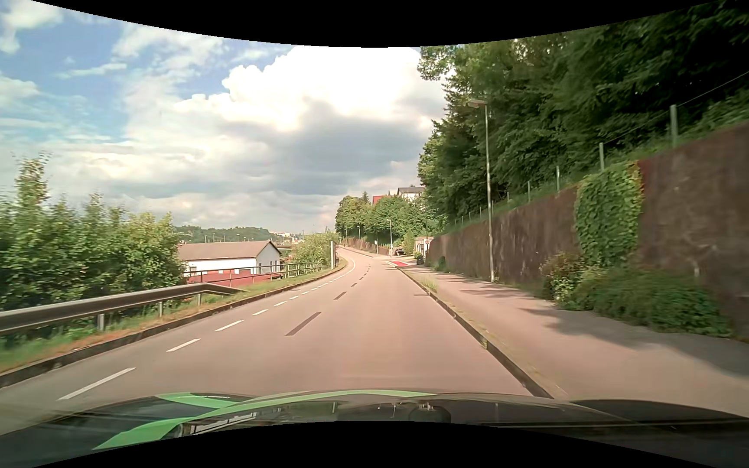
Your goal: Follow the waypoints while adhering to traffic rules and regulations
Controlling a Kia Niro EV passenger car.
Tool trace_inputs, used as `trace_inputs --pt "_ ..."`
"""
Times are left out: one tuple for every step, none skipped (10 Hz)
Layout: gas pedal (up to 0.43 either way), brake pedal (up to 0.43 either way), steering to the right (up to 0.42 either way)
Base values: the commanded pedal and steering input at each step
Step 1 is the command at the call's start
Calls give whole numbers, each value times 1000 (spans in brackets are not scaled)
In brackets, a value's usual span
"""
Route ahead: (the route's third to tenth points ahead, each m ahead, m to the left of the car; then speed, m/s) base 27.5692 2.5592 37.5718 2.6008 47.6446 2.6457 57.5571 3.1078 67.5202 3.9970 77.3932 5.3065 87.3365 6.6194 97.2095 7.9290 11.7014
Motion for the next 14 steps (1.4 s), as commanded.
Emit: trace_inputs --pt "98 0 -9" --pt "98 0 -9" --pt "98 0 -9" --pt "98 0 -9" --pt "98 0 -9" --pt "98 0 -9" --pt "98 0 -9" --pt "98 0 -9" --pt "98 0 -10" --pt "98 0 -9" --pt "98 0 -10" --pt "98 0 -10" --pt "87 0 -11" --pt "87 0 -11"
